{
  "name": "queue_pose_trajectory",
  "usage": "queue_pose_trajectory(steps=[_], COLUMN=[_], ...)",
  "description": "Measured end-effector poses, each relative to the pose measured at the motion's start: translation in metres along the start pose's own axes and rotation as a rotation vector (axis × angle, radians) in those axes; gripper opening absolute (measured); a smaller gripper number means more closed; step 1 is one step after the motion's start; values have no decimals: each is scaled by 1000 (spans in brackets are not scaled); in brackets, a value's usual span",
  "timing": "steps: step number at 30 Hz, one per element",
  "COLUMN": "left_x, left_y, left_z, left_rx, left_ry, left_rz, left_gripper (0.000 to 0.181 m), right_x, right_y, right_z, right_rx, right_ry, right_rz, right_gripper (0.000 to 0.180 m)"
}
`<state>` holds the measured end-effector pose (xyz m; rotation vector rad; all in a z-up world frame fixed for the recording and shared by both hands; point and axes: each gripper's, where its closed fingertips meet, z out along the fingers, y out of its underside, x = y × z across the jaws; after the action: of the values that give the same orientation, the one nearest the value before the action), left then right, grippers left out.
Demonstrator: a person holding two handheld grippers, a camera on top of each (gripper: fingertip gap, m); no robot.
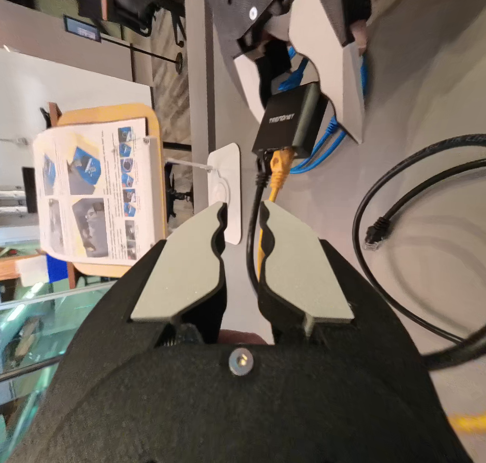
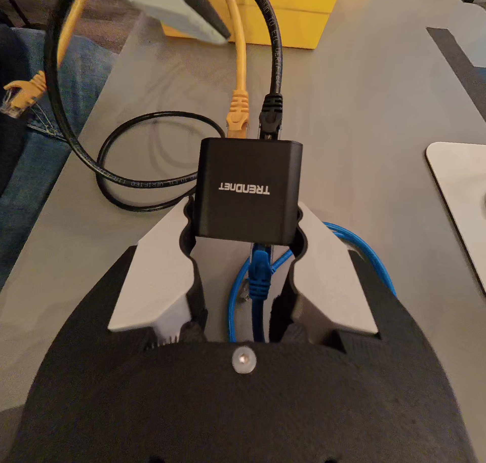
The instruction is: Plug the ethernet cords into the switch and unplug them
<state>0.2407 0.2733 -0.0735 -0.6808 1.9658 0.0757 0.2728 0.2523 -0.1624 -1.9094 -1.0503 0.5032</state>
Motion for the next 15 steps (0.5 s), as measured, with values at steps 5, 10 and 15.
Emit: queue_pose_trajectory(steps=[5,10,15], left_x=[-11,-26,-38], left_y=[12,22,46], left_z=[-24,-55,-81], left_rx=[19,77,120], left_ry=[-21,-67,-120], left_rz=[-145,-285,-446], left_gripper=[29,32,32], right_x=[-2,-6,-6], right_y=[-4,-8,-13], right_z=[-5,-6,-14], right_rx=[-13,-2,24], right_ry=[-24,-59,-86], right_rz=[8,15,26], right_gripper=[70,71,71])
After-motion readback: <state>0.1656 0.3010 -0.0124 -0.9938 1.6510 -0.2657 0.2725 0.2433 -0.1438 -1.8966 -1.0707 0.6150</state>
